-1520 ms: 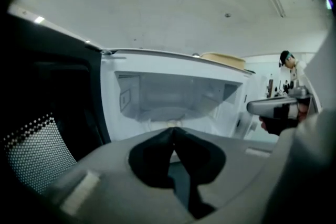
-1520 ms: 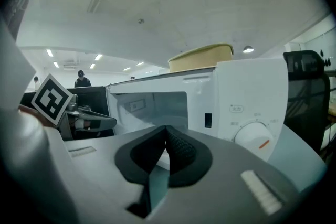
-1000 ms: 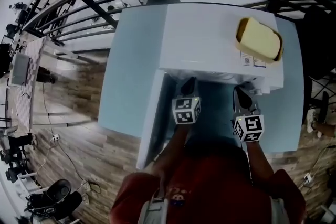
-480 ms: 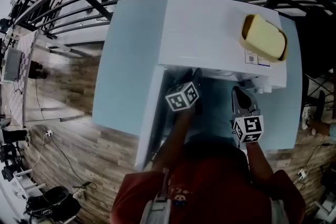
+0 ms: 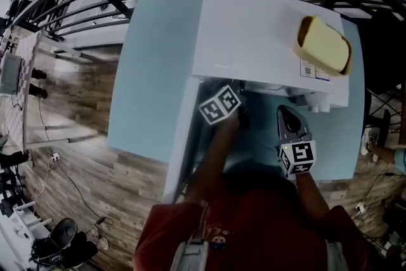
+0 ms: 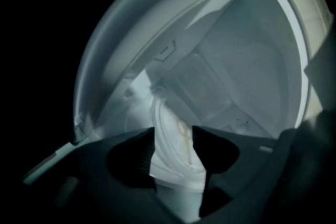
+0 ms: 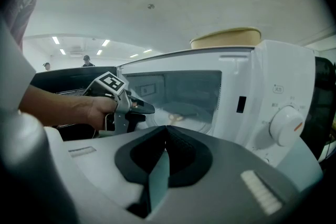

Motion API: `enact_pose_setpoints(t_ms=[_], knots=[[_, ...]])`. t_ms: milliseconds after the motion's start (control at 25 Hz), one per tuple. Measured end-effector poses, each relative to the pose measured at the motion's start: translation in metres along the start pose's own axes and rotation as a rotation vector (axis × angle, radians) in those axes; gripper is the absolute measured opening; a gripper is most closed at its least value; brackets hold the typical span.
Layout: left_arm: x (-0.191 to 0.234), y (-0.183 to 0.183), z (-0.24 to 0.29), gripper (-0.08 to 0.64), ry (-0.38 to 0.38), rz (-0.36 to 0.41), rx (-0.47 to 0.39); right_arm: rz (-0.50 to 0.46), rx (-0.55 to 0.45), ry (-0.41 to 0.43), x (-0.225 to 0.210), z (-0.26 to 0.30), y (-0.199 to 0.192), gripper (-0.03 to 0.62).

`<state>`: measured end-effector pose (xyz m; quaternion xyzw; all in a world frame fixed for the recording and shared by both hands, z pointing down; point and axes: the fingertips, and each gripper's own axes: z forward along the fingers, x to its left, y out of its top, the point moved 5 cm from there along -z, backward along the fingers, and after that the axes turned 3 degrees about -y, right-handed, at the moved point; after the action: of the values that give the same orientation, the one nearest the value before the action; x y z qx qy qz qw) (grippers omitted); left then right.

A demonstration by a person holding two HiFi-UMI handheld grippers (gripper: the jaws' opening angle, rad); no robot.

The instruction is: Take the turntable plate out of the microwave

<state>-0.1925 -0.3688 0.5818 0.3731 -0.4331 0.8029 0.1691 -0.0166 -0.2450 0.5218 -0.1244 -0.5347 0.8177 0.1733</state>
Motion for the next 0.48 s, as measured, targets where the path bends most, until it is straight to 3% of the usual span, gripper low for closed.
enact_pose_setpoints(t_ms=[360,480], knots=[[0.006,0.006,0.000,0.198,0.054,-0.201,-0.045,0.002,-0.001,0.025,0.010,0.009,0.002,0.000],[0.011,0.004,-0.002,0.115,0.091,-0.273,-0.046,0.002,0.003,0.027,0.010,0.011,0.002,0.000]])
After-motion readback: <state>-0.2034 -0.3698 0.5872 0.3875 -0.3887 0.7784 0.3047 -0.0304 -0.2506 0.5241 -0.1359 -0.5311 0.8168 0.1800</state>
